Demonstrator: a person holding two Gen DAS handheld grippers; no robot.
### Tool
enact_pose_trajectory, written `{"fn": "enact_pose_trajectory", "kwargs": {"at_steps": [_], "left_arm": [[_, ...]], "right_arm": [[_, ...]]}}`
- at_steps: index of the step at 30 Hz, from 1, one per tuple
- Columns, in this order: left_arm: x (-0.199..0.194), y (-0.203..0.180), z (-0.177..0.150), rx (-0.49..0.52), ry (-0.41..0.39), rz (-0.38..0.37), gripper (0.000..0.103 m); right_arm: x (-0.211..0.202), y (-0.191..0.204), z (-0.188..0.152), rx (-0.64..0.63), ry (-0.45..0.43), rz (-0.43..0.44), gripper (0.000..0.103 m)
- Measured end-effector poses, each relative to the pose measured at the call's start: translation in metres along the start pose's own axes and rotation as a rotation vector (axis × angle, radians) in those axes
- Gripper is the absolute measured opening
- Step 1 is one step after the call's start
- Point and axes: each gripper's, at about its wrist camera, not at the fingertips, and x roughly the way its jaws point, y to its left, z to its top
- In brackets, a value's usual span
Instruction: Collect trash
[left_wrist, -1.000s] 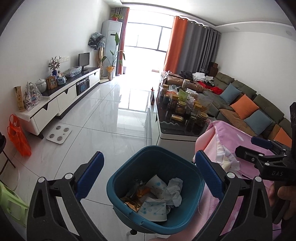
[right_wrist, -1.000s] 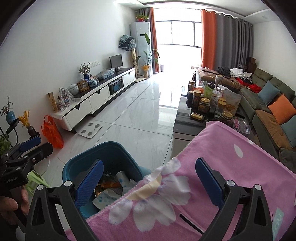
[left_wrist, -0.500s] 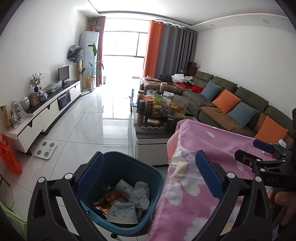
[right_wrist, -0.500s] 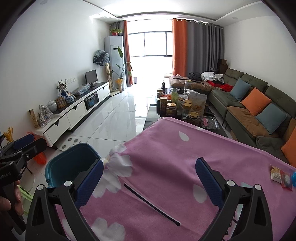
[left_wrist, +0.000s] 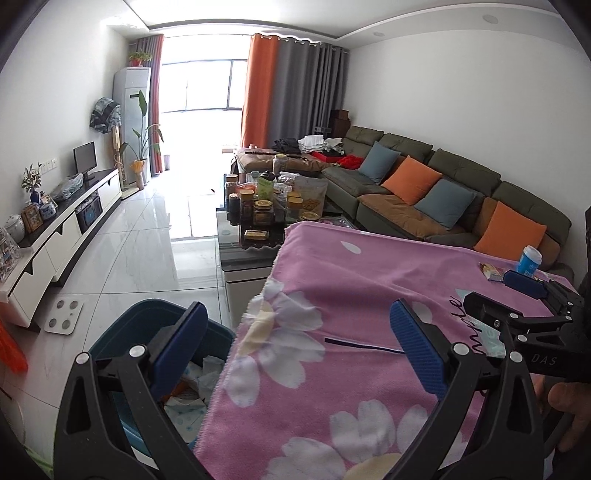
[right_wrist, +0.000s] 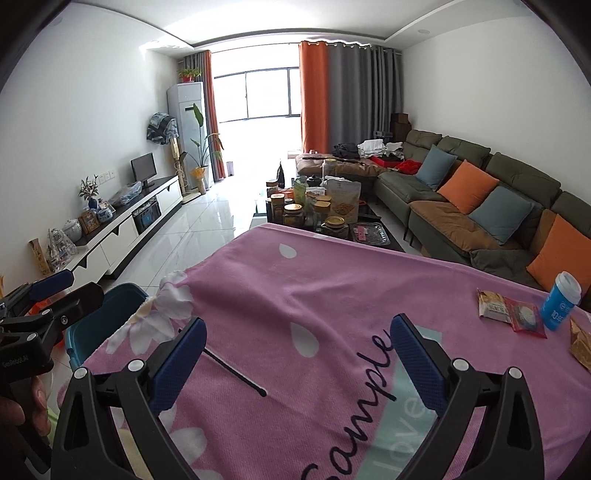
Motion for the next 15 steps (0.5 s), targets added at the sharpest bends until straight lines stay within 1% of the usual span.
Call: {"fn": "enact_pose_trajectory", "kwargs": {"at_steps": [5, 11, 15], "left_arm": [[0.004, -0.017, -0.001, 0.023, 0.004, -0.033, 0.097], [0.005, -0.033, -0.004, 0.043, 0.008, -0.075, 0.097], [0.002, -0.046, -0.008, 0.068, 0.004, -0.09, 0.097]], "right_arm": [[-0.014, -0.019, -0.012, 0.038, 0.007, -0.035, 0.096], [-0.036, -0.038, -0.027, 0.088, -0.014, -0.084, 0.096], [-0.053, -0.051, -0.037, 0.123, -0.026, -0.114, 0.096]]}}
